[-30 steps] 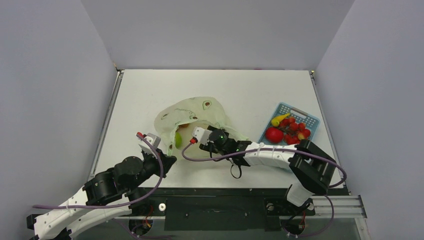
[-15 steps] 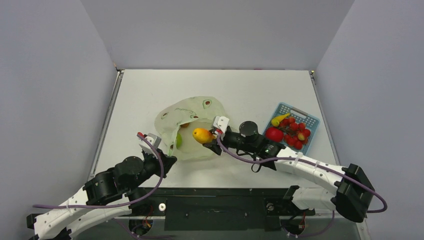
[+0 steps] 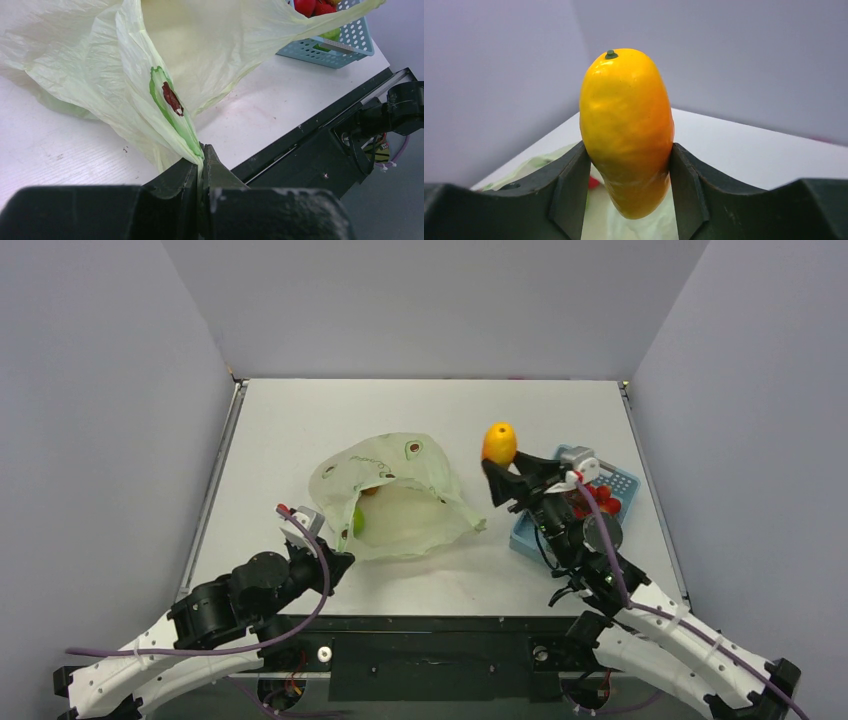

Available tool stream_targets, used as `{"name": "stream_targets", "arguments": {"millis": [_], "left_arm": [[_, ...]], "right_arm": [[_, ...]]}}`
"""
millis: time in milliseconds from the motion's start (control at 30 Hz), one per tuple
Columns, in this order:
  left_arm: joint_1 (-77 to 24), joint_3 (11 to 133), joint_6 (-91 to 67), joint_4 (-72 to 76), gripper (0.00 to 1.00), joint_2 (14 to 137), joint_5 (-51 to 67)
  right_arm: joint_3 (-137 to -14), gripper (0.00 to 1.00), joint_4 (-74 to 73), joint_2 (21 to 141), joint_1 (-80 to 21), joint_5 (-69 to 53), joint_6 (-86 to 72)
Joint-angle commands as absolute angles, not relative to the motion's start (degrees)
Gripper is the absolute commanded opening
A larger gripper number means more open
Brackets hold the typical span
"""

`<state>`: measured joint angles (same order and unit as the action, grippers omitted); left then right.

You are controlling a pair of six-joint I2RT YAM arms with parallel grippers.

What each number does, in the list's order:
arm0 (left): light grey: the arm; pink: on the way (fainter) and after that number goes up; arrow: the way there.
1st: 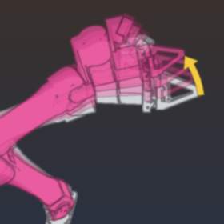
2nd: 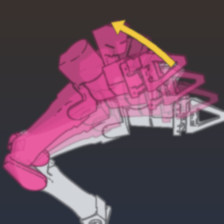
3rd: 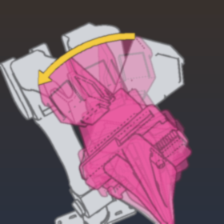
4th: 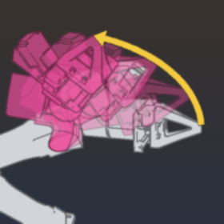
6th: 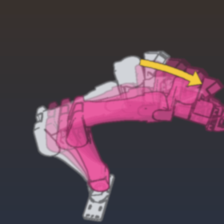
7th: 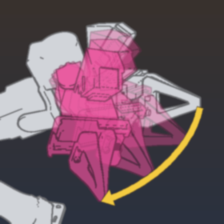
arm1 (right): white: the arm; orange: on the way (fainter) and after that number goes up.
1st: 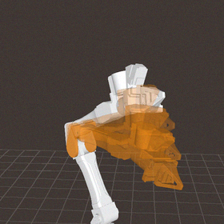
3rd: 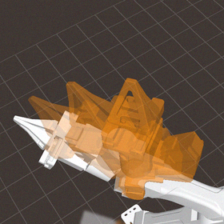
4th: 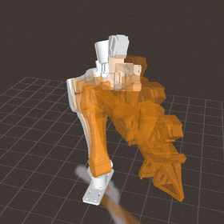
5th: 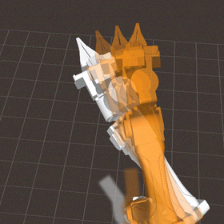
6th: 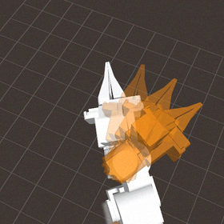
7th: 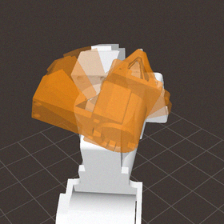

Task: Take the fake fruits out of the plastic bag
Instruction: Place the fake fruit in the bin.

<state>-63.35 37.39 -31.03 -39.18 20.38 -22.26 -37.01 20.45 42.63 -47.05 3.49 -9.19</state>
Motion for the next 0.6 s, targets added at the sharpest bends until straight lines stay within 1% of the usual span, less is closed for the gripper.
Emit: {"name": "stream_targets", "arguments": {"millis": [0,33,133,167,200,233,267,300,333,367,433,567], "left_arm": [[-63.75,38.46,-31.21,-36.33,0.0,20.83,-22.24],[-63.73,38.43,-31.18,-36.32,0.0,20.83,-22.24],[-63.78,38.49,-31.12,-36.22,0.0,20.89,-22.14],[-63.78,38.5,-31.16,-36.26,0.0,20.9,-22.1],[-63.75,38.47,-31.14,-36.2,0.0,20.89,-22.0],[-63.75,38.48,-31.05,-36.21,0.0,20.9,-21.99],[-63.78,38.49,-31.04,-36.17,0.0,20.91,-21.95],[-63.71,38.45,-31.03,-36.14,0.0,20.92,-21.96],[-63.76,38.42,-31.03,-36.19,0.0,21.05,-21.93],[-63.75,38.41,-31.03,-36.2,0.0,21.02,-21.96],[-63.74,38.44,-31.06,-36.15,0.0,20.94,-21.83],[-63.81,38.41,-31.05,-36.14,0.0,20.43,-21.75]], "right_arm": [[-34.82,0.0,16.81,35.63,-44.35,32.29,-15.53],[-35.18,0.0,12.62,34.13,-42.9,36.15,-15.94],[-36.42,0.0,2.97,32.87,-39.14,40.68,-16.56],[-37.78,0.0,-3.39,33.14,-38.38,43.37,-17.51],[-38.58,0.0,-6.53,34.23,-36.64,44.62,-20.4],[-40.14,0.0,-12.75,35.0,-35.64,45.89,-22.33],[-40.68,0.0,-15.16,36.48,-33.72,45.62,-25.97],[-41.39,0.0,-18.95,37.27,-32.68,42.96,-27.31],[-41.53,0.0,-20.11,38.65,-30.96,40.86,-28.3],[-41.25,0.0,-21.2,39.28,-30.24,35.42,-28.08],[-40.3,0.0,-21.76,41.08,-29.07,28.96,-25.86],[-39.57,0.0,-22.92,45.89,-28.56,25.35,-19.26]]}}
